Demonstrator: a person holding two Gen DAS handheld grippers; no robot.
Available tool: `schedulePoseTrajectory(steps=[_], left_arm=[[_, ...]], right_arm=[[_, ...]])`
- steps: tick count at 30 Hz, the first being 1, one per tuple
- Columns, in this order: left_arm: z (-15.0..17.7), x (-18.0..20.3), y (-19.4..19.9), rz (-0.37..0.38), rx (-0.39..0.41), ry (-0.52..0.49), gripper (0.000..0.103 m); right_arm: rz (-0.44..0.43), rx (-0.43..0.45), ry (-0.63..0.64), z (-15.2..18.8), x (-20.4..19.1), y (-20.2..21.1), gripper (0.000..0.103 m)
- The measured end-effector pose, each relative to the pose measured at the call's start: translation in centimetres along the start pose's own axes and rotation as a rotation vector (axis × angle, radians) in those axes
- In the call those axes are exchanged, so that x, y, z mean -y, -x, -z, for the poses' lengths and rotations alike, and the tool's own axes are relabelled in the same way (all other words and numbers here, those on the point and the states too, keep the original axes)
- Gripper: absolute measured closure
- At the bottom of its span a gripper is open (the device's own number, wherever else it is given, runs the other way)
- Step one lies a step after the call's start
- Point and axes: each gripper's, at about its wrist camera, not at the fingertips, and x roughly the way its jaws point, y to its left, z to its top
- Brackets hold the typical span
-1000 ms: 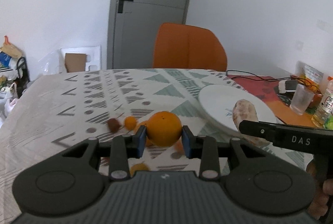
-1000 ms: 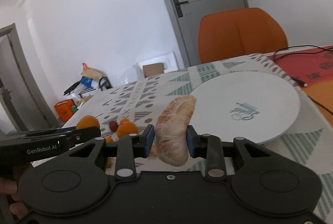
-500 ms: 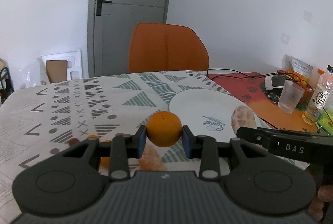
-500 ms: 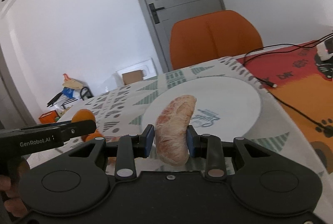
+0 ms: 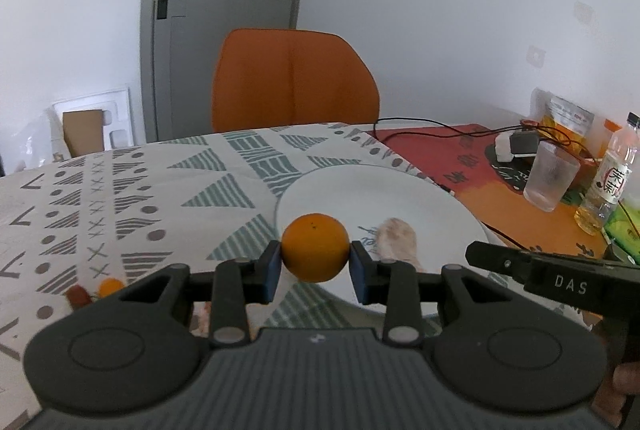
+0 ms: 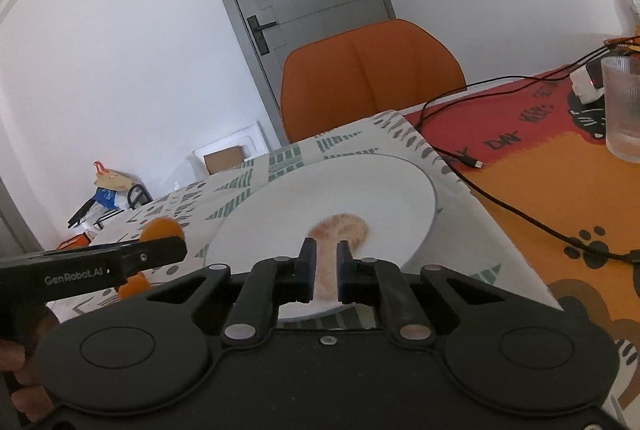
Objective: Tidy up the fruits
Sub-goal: 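Open the left tool over the white plate while the right tool releases the peeled piece there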
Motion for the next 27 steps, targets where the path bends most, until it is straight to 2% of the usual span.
schedulePoseTrajectory(steps=[13, 16, 18, 21, 22, 23, 25, 27], left_arm=[[-1.0, 1.8, -1.6, 0.054, -0.017, -0.014, 0.068], [-1.0, 1.8, -1.4, 0.036, -0.009, -0.029, 0.065], [-1.0, 1.6, -1.1, 0.024, -0.011, -0.026, 0.064], [-0.8, 0.8, -0.5, 0.0, -0.016, -0.001, 0.055], [-0.8, 0.6, -0.2, -0.009, -0.015, 0.003, 0.049], [-0.6, 0.3, 0.2, -0.02, -0.012, 0.006, 0.042], [-0.5, -0.2, 0.9, -0.044, -0.008, 0.01, 0.034], [-0.3, -0.8, 1.6, -0.072, -0.005, 0.02, 0.028]], right_arm=[[0.006, -0.004, 0.0, -0.2, 0.2, 0.8, 0.088], [0.001, -0.007, 0.008, -0.2, -0.3, 0.9, 0.087], [-0.001, -0.012, 0.001, -0.2, -0.3, 0.8, 0.08], [-0.002, -0.02, -0.005, -0.1, -0.5, 0.7, 0.077], [-0.004, -0.022, -0.006, 0.0, -0.6, 0.7, 0.076], [-0.007, -0.024, -0.007, 0.0, -0.7, 0.7, 0.074], [-0.014, -0.024, -0.006, 0.1, -0.9, 0.7, 0.069], [-0.022, -0.02, -0.001, 0.2, -1.3, 0.8, 0.061]])
